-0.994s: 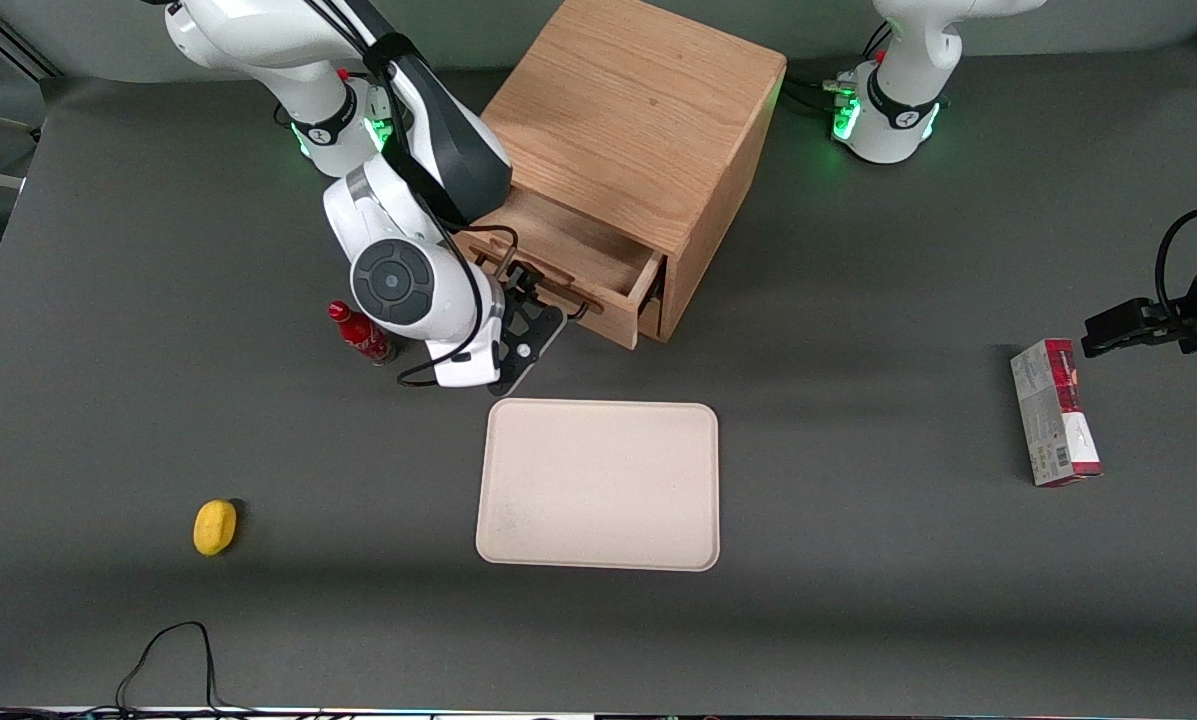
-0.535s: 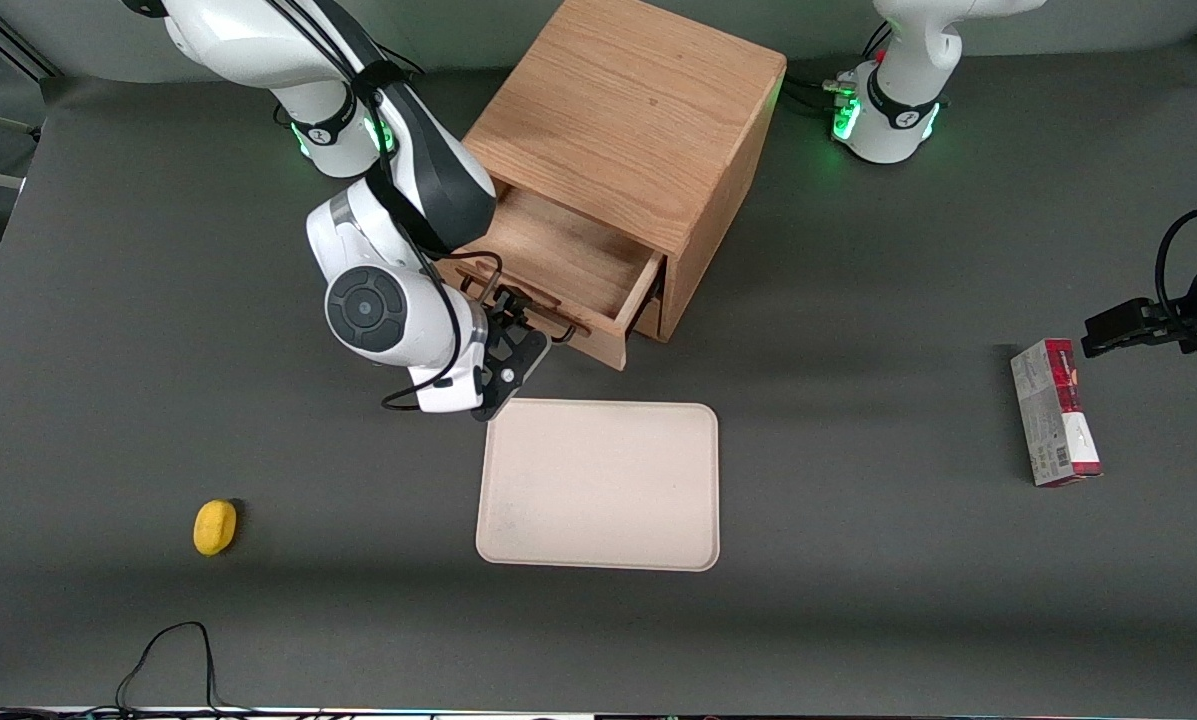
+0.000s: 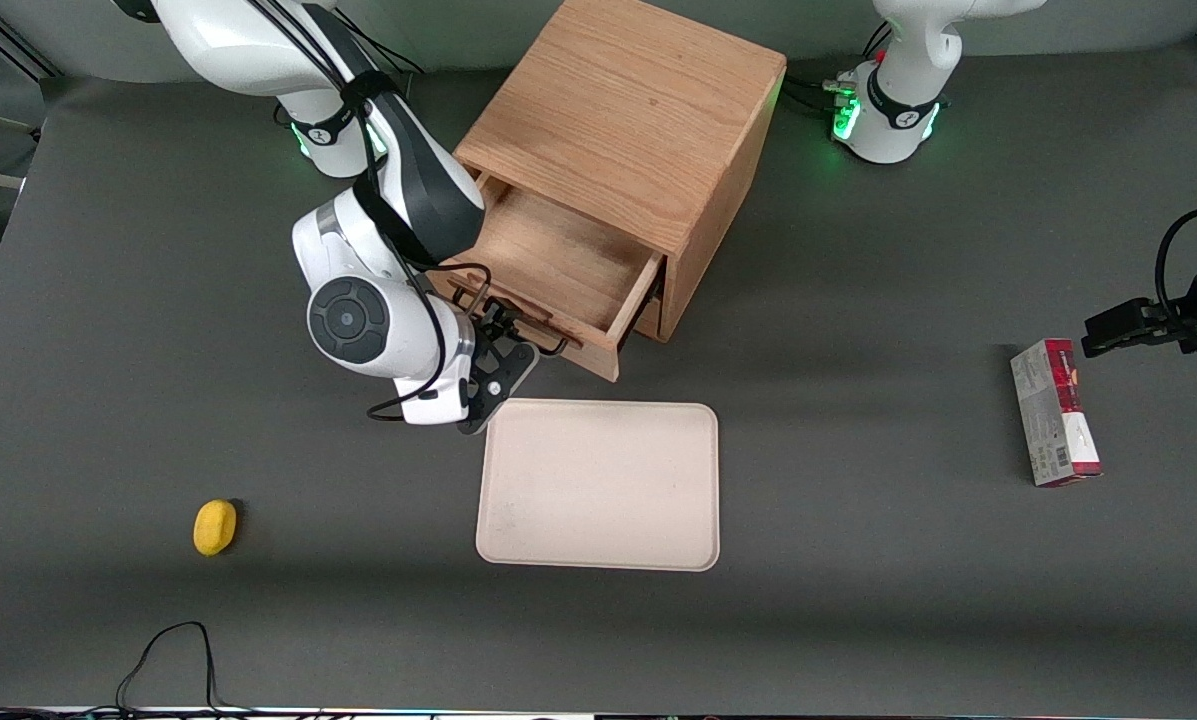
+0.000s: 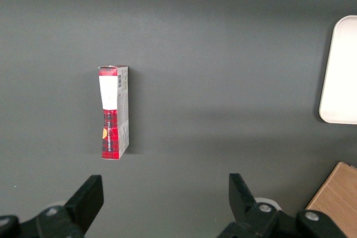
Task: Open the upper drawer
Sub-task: 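Pull the handle outward from the cabinet with the right gripper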
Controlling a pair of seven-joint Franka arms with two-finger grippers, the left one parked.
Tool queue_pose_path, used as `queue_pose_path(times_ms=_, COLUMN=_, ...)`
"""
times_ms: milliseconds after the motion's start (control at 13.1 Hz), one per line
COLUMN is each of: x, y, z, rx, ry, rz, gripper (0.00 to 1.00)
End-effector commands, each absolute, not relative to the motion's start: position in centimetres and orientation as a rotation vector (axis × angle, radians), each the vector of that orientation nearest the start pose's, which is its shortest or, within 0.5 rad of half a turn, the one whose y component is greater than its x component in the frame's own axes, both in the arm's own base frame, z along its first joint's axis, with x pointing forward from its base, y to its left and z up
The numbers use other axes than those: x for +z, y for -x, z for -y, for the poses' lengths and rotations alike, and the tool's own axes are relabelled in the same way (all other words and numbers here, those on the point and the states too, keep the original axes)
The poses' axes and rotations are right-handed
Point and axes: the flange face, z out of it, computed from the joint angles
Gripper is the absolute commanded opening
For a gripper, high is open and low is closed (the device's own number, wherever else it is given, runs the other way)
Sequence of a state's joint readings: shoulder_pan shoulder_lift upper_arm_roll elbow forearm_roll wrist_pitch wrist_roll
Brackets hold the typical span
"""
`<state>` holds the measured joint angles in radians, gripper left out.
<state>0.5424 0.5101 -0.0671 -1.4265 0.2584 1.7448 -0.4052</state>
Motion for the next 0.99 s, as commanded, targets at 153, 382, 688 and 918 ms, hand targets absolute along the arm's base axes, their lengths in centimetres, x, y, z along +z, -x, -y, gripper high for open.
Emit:
queue_pose_path(times_ms=153, x=38.9, y=-61.1, z=-33.0, rx=0.261, ry=2.690, rz=1.172, gripper=1.00)
queue_pose_path(times_ms=382, x=39.4, y=-61.9, z=-33.2, rx=0.227, ry=2.694, rz=1.172, gripper=1.00)
queue_pose_path(times_ms=688, x=39.5, y=-63.4, z=-32.0, rx=0.203, ry=2.705, rz=1.141, gripper=1.00)
queue_pose_path(times_ms=918, x=39.4, y=-64.4, z=-31.2, rx=0.190, ry=2.717, rz=1.120, gripper=1.00)
